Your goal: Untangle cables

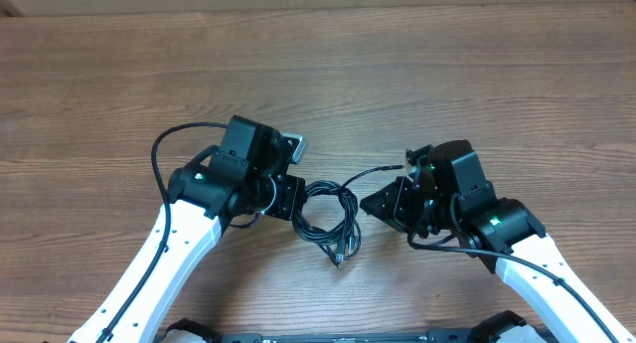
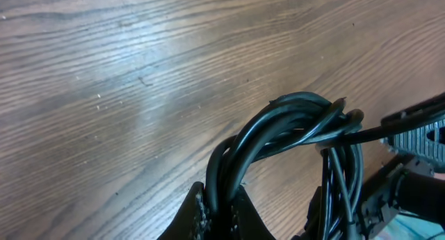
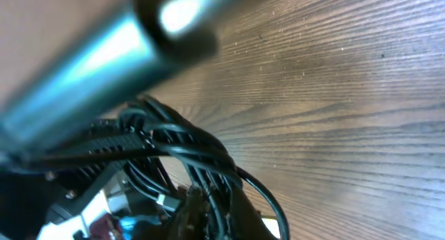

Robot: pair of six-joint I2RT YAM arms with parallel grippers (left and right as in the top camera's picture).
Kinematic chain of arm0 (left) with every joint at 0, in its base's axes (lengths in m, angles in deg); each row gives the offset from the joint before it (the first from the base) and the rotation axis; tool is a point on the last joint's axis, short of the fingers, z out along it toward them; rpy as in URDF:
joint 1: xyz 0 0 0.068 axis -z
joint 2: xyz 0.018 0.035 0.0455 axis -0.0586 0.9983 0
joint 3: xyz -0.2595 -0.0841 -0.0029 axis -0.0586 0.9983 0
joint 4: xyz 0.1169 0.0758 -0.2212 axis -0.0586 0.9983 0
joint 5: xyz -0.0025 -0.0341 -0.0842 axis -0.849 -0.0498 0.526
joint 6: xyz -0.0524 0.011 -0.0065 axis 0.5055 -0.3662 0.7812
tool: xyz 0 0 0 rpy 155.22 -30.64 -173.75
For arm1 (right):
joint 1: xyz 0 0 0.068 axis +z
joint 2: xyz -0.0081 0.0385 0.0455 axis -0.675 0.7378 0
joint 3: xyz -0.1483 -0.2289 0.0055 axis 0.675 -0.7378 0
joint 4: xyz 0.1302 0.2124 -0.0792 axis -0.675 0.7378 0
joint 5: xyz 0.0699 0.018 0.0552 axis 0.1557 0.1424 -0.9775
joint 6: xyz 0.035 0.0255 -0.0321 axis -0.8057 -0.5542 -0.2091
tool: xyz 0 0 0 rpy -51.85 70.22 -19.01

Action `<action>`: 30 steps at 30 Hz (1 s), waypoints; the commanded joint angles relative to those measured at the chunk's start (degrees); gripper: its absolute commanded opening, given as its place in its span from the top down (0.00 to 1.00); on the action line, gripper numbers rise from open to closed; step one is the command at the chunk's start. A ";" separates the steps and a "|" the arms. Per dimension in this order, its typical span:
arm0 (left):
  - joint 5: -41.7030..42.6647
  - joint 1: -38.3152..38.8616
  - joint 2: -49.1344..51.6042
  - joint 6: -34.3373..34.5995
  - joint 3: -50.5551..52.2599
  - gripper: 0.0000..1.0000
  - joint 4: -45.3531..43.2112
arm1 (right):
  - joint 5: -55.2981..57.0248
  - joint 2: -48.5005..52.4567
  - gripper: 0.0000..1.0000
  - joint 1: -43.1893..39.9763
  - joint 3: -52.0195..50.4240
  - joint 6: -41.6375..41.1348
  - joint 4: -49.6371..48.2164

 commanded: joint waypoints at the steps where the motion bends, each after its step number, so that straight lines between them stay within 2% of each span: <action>1: 4.17 0.13 -0.52 -1.62 -0.37 0.96 -0.11 | -0.07 -0.26 0.83 -0.04 1.01 0.07 -0.26; 6: 2.95 0.11 -0.52 -1.53 -0.37 0.96 -0.09 | -0.07 -0.24 0.78 -0.04 1.01 0.04 -0.17; 14: -2.36 0.37 -0.52 -1.05 -0.37 0.96 -0.07 | 0.59 -0.24 0.59 -0.04 1.01 -0.15 -0.90; 16: -2.86 0.68 -0.52 -1.07 -0.35 0.96 -0.09 | 0.57 -0.24 0.52 -0.04 1.01 -0.20 -2.16; 18: -2.86 1.31 -0.52 -1.09 -0.33 0.96 -0.09 | 0.96 -0.24 0.39 -0.04 1.01 -2.23 -3.26; 23: -3.69 2.80 -0.52 -1.64 -0.33 0.96 -0.07 | 3.65 0.07 0.38 -0.04 1.01 -7.54 -5.62; 30: -9.35 3.28 -0.52 -2.84 -0.33 0.96 -0.09 | 3.65 0.07 0.38 -0.04 1.01 -12.94 -8.55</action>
